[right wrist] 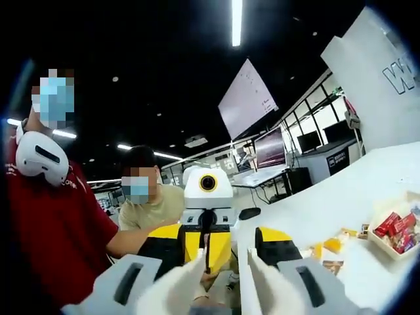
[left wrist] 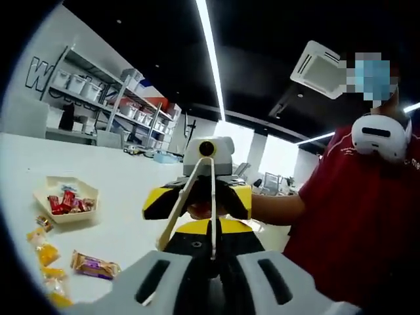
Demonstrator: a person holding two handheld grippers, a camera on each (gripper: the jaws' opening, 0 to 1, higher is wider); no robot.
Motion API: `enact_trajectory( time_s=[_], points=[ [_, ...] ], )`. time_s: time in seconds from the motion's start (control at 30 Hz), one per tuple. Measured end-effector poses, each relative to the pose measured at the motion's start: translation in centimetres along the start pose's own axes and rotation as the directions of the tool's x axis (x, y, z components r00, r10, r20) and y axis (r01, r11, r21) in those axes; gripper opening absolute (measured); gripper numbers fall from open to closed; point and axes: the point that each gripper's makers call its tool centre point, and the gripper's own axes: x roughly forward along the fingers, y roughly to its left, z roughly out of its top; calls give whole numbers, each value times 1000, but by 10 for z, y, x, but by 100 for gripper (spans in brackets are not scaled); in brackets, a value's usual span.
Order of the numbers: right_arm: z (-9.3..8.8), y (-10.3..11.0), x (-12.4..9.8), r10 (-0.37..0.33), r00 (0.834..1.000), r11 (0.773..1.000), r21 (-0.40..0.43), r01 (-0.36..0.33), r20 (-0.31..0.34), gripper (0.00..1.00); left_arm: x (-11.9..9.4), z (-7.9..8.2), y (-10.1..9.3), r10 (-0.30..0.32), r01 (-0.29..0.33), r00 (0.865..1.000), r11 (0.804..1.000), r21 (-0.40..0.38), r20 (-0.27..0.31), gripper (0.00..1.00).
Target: Place the target food into the container with the food tongs after gripping and lifting it, then release it inside without dropping or visibly crushing the food.
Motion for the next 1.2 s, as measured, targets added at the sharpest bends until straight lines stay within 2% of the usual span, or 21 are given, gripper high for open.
enact_trajectory(
  time_s=[0.33, 0.4, 0.43, 0.47, 0.5, 0.63, 0.7, 0.73, 0.93, 1.03, 1.13, 1.2],
  points=[
    [2, 1, -1, 2, 1000, 1000, 8, -2, 9, 37, 1, 0, -2, 0, 0, 1000, 1000, 4, -24, 1],
    [1, 2, -1, 0, 1000, 1000, 20, 0, 6, 33, 1, 0, -3, -6, 6, 1000, 1000, 0, -27, 1],
    [1, 2, -1, -4, 1000, 1000, 15, 4, 6, 27, 1, 0, -4, -8, 9, 1000, 1000, 3, -29, 1],
    [3, -2, -2, -28, 999, 999, -17, 29, 19, 25, 1, 0, -6, -17, 18, 999, 1000, 10, -34, 1],
    [2, 2, -3, -12, 1000, 1000, 0, 12, 13, 24, 2, 1, -6, -11, 12, 999, 1000, 22, -32, 1],
    [7, -2, -6, -28, 999, 999, 26, 27, 46, 22, 3, 5, -3, 19, -20, 1000, 1000, -22, -4, 2],
    [12, -5, -8, -41, 996, 999, 37, 38, 81, 21, 1, 13, 2, 51, -54, 998, 996, 65, 43, 3],
    [14, -6, -9, -46, 995, 998, 45, 42, 89, 21, -1, 14, 2, 54, -58, 997, 996, 74, 52, 3],
    [24, -14, -18, -91, 987, 995, 62, 84, 134, 20, -6, 11, 7, 79, -79, 996, 997, -1, 50, 10],
    [28, -13, -18, -88, 984, 995, 63, 80, 153, 21, -3, 10, 7, 77, -76, 996, 997, -5, 45, 9],
    [28, -8, -16, -70, 985, 995, 77, 59, 156, 22, -1, 12, 6, 79, -80, 996, 997, 9, 49, 2],
    [30, -6, -17, -71, 983, 996, 66, 60, 171, 23, 0, 16, 2, 53, -54, 997, 998, 20, 55, 2]
  ],
)
